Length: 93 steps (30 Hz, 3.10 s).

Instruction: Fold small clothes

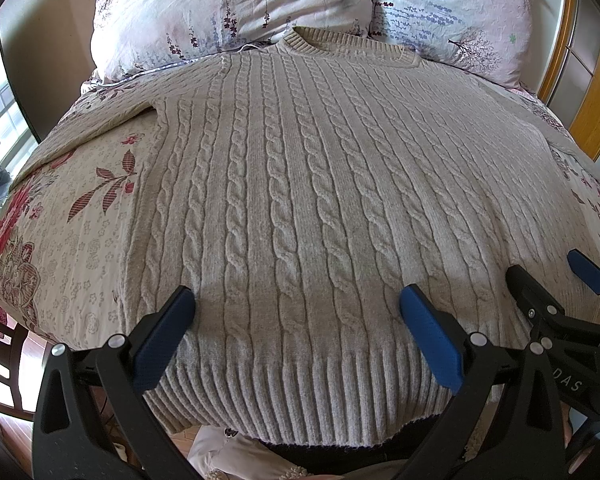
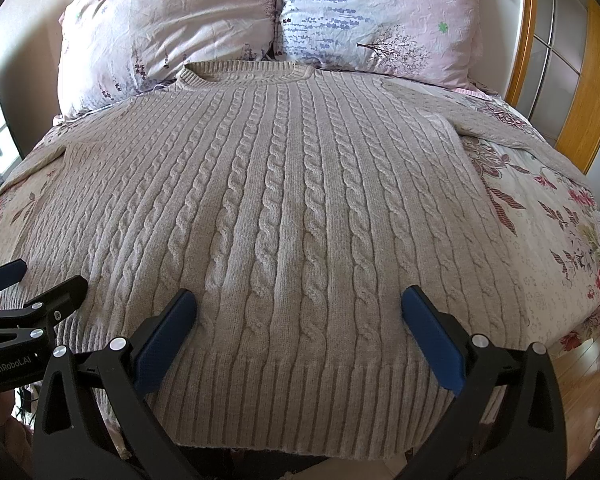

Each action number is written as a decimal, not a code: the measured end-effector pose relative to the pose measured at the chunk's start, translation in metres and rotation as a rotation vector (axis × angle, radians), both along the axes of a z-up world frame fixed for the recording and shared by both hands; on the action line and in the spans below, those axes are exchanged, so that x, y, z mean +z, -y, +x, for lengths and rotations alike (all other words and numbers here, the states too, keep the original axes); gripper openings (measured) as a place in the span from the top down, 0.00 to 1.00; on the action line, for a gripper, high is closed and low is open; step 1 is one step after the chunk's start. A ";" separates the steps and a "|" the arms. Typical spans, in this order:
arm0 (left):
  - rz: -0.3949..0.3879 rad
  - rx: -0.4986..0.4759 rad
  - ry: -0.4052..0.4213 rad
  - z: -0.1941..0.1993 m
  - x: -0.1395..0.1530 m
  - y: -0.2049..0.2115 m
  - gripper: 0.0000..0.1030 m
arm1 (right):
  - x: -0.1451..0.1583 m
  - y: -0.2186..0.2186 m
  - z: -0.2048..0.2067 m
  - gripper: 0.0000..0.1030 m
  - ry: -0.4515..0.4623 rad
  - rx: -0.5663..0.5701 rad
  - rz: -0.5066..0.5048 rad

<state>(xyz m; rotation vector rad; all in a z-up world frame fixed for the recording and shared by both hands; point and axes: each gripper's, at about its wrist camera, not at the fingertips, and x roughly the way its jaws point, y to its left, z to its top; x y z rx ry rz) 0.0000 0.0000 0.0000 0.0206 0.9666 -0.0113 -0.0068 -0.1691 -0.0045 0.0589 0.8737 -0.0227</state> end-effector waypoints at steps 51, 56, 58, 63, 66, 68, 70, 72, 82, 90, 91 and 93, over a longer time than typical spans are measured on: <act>-0.198 -0.188 0.086 0.116 0.051 -0.035 0.02 | 0.014 0.301 0.127 0.39 0.026 -0.625 0.676; -0.208 -0.146 0.096 0.139 0.053 -0.039 0.02 | -0.010 0.332 0.131 0.47 -0.002 -0.732 0.755; -0.197 -0.139 0.098 0.144 0.053 -0.041 0.02 | -0.014 0.340 0.133 0.53 0.012 -0.759 0.764; -0.176 -0.132 0.077 0.159 0.046 -0.042 0.02 | -0.016 0.358 0.134 0.62 0.043 -0.811 0.723; -0.175 -0.136 0.071 0.166 0.042 -0.041 0.02 | -0.019 0.358 0.136 0.71 0.043 -0.816 0.693; -0.182 -0.142 0.069 0.171 0.040 -0.039 0.02 | -0.019 0.356 0.138 0.83 0.048 -0.804 0.662; -0.185 -0.143 0.064 0.175 0.039 -0.039 0.02 | -0.015 0.354 0.143 0.89 0.065 -0.785 0.623; -0.199 -0.143 0.063 0.179 0.038 -0.040 0.02 | -0.003 0.346 0.147 0.90 0.101 -0.751 0.555; -0.372 -0.103 0.114 0.185 0.040 -0.057 0.02 | 0.081 0.231 0.174 0.90 0.264 -0.325 0.469; -0.403 -0.108 0.093 0.188 0.036 -0.054 0.02 | 0.024 0.096 0.203 0.90 -0.004 0.025 0.444; -0.408 -0.112 0.088 0.188 0.035 -0.054 0.02 | 0.016 0.090 0.205 0.90 -0.035 0.027 0.444; -0.415 -0.117 0.080 0.188 0.035 -0.053 0.02 | 0.009 0.090 0.206 0.88 -0.074 0.010 0.475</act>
